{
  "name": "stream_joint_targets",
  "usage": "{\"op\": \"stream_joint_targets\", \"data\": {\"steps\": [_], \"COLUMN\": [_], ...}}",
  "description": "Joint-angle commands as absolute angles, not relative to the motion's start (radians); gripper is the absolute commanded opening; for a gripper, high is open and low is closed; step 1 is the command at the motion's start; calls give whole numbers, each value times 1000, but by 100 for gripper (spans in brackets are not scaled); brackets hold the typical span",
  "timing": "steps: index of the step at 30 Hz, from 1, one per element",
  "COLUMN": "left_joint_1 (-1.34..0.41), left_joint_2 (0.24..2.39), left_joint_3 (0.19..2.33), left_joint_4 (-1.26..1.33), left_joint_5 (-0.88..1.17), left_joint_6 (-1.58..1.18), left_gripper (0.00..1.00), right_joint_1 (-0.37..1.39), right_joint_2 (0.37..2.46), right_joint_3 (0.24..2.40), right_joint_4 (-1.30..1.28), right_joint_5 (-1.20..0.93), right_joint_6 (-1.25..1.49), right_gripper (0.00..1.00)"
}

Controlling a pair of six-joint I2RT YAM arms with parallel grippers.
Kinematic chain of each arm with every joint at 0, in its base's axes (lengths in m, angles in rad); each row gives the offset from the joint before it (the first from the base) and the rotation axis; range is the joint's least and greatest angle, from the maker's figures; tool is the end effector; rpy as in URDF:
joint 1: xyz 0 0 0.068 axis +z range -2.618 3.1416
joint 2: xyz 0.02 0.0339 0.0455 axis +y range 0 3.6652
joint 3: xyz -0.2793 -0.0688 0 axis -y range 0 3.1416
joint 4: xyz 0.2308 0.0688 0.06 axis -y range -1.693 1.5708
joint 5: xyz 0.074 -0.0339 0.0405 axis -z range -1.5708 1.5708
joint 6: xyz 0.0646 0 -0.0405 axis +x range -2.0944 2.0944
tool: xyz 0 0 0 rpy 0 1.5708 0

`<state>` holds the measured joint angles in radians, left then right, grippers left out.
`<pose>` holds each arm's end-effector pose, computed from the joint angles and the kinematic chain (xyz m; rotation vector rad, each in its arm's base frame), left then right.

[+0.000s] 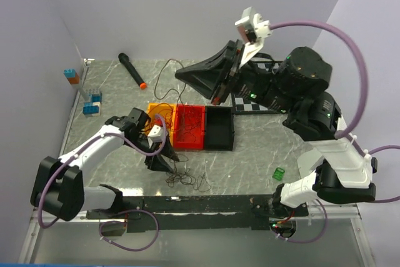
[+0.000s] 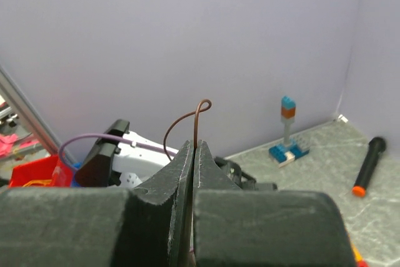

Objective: Untangle the cables

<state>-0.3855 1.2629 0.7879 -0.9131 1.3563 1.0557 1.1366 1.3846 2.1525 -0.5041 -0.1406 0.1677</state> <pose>0.1468 -0.1277 0.2412 1.4929 1.4667 -1.5250 0.0868 0.2087 0.6274 -0.7681 1.1822 1.1912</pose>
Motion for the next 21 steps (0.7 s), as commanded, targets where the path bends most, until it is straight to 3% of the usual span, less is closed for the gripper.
{"op": "stream_joint_targets", "data": {"steps": [1,3,6,9,11,13,14,19,20,21], "left_joint_1": [-410,-410,-400,-377,-377,-377,-379,-385,-385,-385], "left_joint_2": [1314,1351,1384,1373,1362,1350,1344,1327,1324,1324], "left_joint_3": [841,857,867,859,854,854,851,844,845,847], "left_joint_4": [-1030,-1119,-1241,-1240,-1214,-1186,-1168,-1129,-1123,-1109], "left_joint_5": [1411,1405,1391,1387,1379,1364,1355,1350,1364,1377], "left_joint_6": [1242,1343,1481,1483,1457,1437,1421,1378,1361,1336], "left_gripper": [47,44,52,47,33,4,1,1,10,42], "right_joint_1": [1143,1143,1137,1120,1109,1104,1103,1100,1098,1100], "right_joint_2": [1379,1365,1325,1289,1260,1243,1239,1252,1253,1256], "right_joint_3": [2256,2258,2211,2154,2135,2141,2152,2227,2229,2226], "right_joint_4": [-508,-514,-515,-520,-511,-502,-503,-541,-546,-546], "right_joint_5": [-88,-51,38,93,109,124,132,143,138,130], "right_joint_6": [109,80,35,20,12,9,9,-29,-25,-18], "right_gripper": [0,0,0,0,0,0,0,0,0,0]}}
